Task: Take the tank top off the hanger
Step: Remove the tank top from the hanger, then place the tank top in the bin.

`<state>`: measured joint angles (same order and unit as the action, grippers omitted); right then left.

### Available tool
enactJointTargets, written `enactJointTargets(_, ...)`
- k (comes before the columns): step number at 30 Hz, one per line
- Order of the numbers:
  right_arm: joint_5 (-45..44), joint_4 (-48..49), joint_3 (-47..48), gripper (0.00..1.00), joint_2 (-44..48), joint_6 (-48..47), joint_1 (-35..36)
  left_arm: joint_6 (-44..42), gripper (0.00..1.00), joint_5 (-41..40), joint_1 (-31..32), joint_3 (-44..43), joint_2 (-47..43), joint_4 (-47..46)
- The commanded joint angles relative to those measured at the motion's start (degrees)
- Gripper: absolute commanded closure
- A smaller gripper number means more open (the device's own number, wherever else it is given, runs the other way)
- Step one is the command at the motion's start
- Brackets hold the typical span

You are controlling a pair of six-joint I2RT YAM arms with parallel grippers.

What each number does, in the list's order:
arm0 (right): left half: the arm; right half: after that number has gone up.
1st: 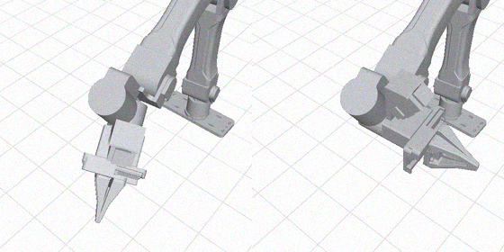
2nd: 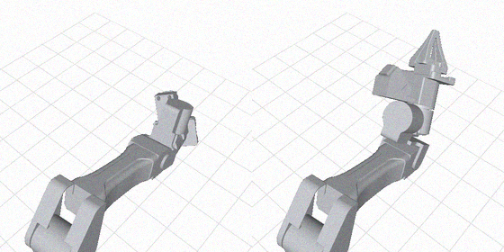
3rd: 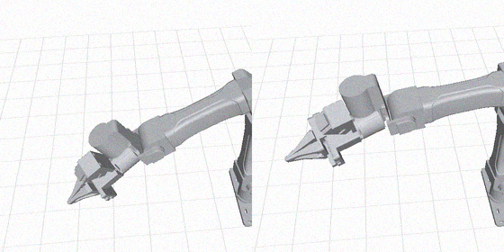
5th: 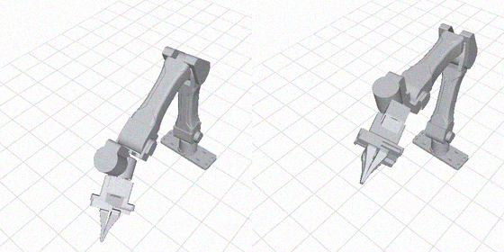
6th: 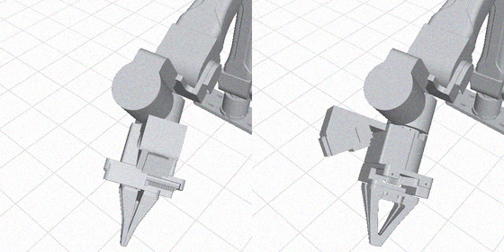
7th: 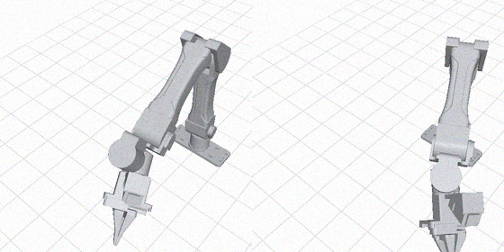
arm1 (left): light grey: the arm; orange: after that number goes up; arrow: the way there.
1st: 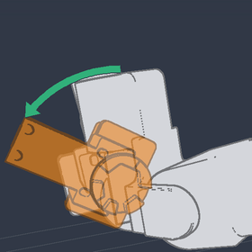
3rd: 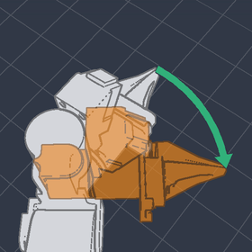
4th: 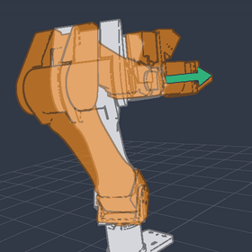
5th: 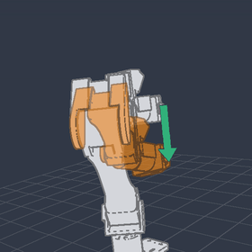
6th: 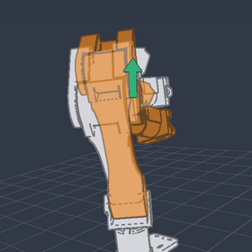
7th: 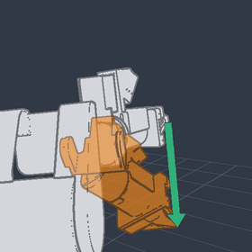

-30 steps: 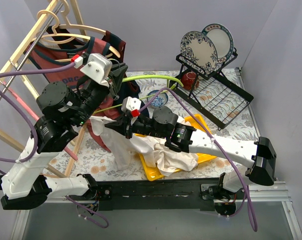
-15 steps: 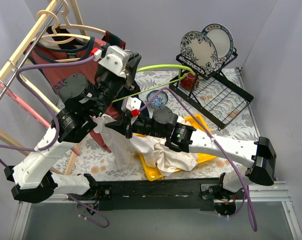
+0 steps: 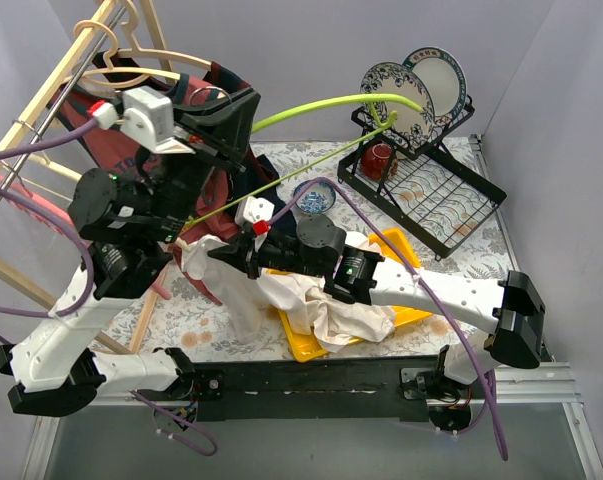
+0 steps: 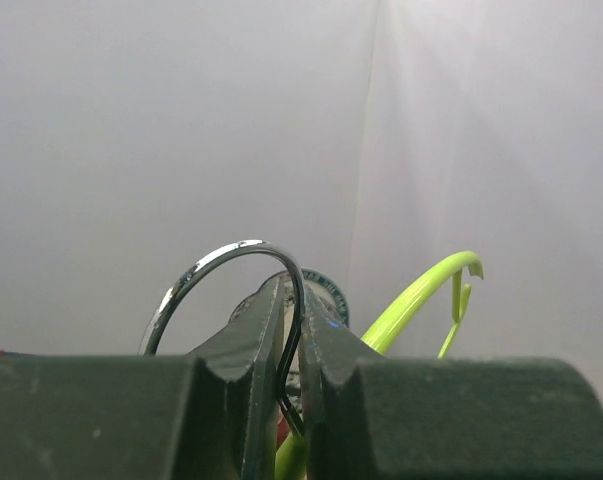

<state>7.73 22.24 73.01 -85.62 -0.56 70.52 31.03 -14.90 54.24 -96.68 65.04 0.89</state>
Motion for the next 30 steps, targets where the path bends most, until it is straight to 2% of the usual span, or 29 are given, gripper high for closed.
enactJointTargets(1, 0.1, 0.79, 1.26, 0.99, -0.77, 0.12, -0.03, 6.94, 1.0, 2.68, 0.25, 0.01, -3.07, -6.6)
enactJointTargets(6, -2.01, 1.4, 0.9, 0.99, 1.68, 0.12, -0.91, 12.3, 1.0, 4.86, 0.17, -1.75, -4.39, -7.48)
enactJointTargets(13, -7.02, -3.87, 9.68, 0.99, 6.77, -4.8, -3.19, 20.03, 1.0, 8.91, 0.17, -3.68, -6.59, -6.6)
enactJointTargets(17, -12.54, -4.66, 11.71, 0.99, 9.94, -8.14, -6.35, 21.09, 1.0, 10.32, 0.17, -6.32, -6.94, -3.53)
enactJointTargets(22, -13.62, -5.89, 13.55, 0.99, 13.02, -8.32, -11.63, 23.37, 1.0, 12.69, 0.17, -7.99, -8.08, -3.17)
enactJointTargets(30, -17.91, -18.09, 24.54, 0.99, 15.48, -9.64, -13.92, 24.08, 1.0, 14.81, 0.17, -10.1, -8.87, 0.26)
